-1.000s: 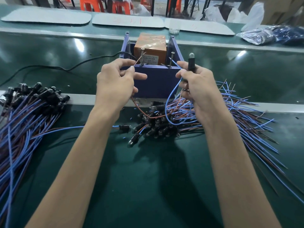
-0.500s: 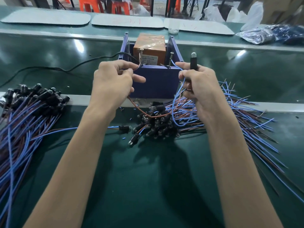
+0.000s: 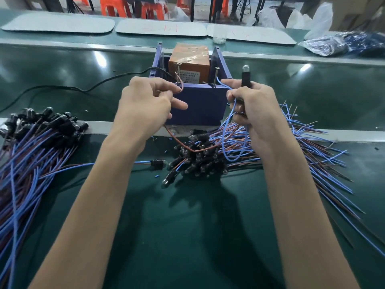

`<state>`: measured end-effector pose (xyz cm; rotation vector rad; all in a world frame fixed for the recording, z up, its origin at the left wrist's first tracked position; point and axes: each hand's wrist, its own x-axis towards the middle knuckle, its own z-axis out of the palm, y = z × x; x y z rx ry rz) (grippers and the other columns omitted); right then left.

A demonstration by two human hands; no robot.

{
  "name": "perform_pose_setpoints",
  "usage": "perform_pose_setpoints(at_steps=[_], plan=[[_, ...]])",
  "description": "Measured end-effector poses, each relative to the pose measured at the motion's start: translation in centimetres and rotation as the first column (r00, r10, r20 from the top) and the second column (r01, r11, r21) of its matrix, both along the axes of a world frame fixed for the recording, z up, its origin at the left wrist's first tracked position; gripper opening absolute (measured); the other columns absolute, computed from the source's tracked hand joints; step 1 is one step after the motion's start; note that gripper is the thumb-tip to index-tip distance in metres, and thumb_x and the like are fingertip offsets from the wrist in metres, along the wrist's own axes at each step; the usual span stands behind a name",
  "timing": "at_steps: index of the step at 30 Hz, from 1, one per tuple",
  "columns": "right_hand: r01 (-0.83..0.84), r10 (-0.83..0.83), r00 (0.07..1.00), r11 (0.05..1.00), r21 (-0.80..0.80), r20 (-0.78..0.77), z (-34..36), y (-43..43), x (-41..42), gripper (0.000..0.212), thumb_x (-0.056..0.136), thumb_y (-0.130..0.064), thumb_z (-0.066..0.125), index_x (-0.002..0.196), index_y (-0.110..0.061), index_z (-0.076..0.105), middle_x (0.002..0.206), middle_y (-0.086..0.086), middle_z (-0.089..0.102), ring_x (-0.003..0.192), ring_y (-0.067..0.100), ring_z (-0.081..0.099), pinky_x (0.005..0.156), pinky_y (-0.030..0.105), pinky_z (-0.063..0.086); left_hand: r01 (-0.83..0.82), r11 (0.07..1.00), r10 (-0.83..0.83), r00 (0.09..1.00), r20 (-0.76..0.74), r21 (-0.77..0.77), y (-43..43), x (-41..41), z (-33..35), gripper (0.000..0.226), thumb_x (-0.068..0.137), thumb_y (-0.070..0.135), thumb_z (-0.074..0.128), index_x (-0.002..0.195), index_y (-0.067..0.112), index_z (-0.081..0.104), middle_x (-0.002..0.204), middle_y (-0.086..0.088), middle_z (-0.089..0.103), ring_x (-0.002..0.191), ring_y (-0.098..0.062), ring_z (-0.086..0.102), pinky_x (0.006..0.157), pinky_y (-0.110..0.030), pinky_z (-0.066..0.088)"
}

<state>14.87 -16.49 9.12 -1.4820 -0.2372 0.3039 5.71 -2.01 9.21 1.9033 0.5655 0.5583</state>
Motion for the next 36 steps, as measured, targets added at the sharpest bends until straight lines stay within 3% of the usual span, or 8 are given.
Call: perform_pose_setpoints(at_steps=[19, 21, 25, 29, 34, 36], plan=[[-0.009, 0.009, 1.0, 1.0, -0.029, 0.013, 0.46, -0.11, -0.36, 0.033, 0.086, 0.009, 0.038, 0.091, -0.009, 0.066, 0.067, 0.002, 0.043, 0.042, 0.004, 0.028, 0.034, 0.014, 0.021, 0.04, 0.999, -0.04, 0.998, -0.046, 0.014, -0.08, -0.13, 0.19, 0.026, 0.096, 0.01, 0.05, 0.086, 0.023, 0.071, 0.068, 0.012, 0.073, 0.04, 0.002, 0.044, 0.048, -0.01, 0.042], [-0.007, 0.008, 1.0, 0.999, -0.043, 0.02, 0.58, -0.07, -0.51, 0.033, 0.084, 0.009, 0.039, 0.085, -0.01, 0.066, 0.065, 0.002, 0.045, 0.041, 0.004, 0.028, 0.034, 0.014, 0.02, 0.045, 0.999, -0.044, 0.998, -0.048, 0.026, 0.0, -0.14, 0.17, 0.026, 0.096, 0.011, 0.05, 0.087, 0.024, 0.071, 0.068, 0.013, 0.073, 0.039, 0.002, 0.045, 0.047, -0.009, 0.041], [0.012, -0.01, 1.0, 0.998, -0.064, 0.03, 0.55, -0.07, -0.52, 0.037, 0.085, 0.009, 0.042, 0.064, -0.017, 0.058, 0.042, -0.013, 0.041, 0.039, 0.003, 0.029, 0.036, 0.013, 0.02, 0.06, 0.996, -0.057, 0.997, -0.052, 0.06, 0.16, -0.07, -0.05, 0.028, 0.096, 0.013, 0.05, 0.085, 0.03, 0.069, 0.068, 0.016, 0.072, 0.04, 0.002, 0.047, 0.046, -0.007, 0.039], [-0.03, 0.031, 0.999, 0.999, -0.041, 0.029, 0.54, -0.23, -0.44, 0.029, 0.087, 0.008, 0.042, 0.086, -0.009, 0.065, 0.048, -0.01, 0.039, 0.041, 0.003, 0.027, 0.037, 0.014, 0.021, 0.064, 0.995, -0.06, 0.997, -0.057, 0.071, 0.35, 0.12, -0.23, 0.029, 0.095, 0.012, 0.05, 0.081, 0.032, 0.067, 0.066, 0.017, 0.072, 0.04, 0.002, 0.048, 0.048, -0.008, 0.04], [-0.016, 0.018, 0.999, 0.998, -0.065, 0.035, 0.57, -0.23, -0.62, 0.027, 0.088, 0.006, 0.044, 0.087, -0.009, 0.066, 0.058, -0.003, 0.04, 0.047, 0.004, 0.03, 0.038, 0.014, 0.022, 0.074, 0.994, -0.07, 0.996, -0.048, 0.081, 0.34, 0.08, -0.25, 0.029, 0.095, 0.013, 0.051, 0.081, 0.032, 0.067, 0.067, 0.017, 0.072, 0.04, 0.002, 0.049, 0.048, -0.009, 0.041], [0.007, -0.003, 0.999, 0.994, -0.11, 0.035, 0.62, -0.21, -0.5, 0.025, 0.087, 0.004, 0.046, 0.096, -0.004, 0.068, 0.058, -0.004, 0.045, 0.051, 0.004, 0.037, 0.041, 0.014, 0.027, 0.099, 0.992, -0.096, 0.995, -0.037, 0.078, 0.31, 0.02, -0.11, 0.028, 0.096, 0.014, 0.051, 0.082, 0.033, 0.066, 0.068, 0.016, 0.072, 0.04, 0.0, 0.049, 0.05, -0.012, 0.043]])
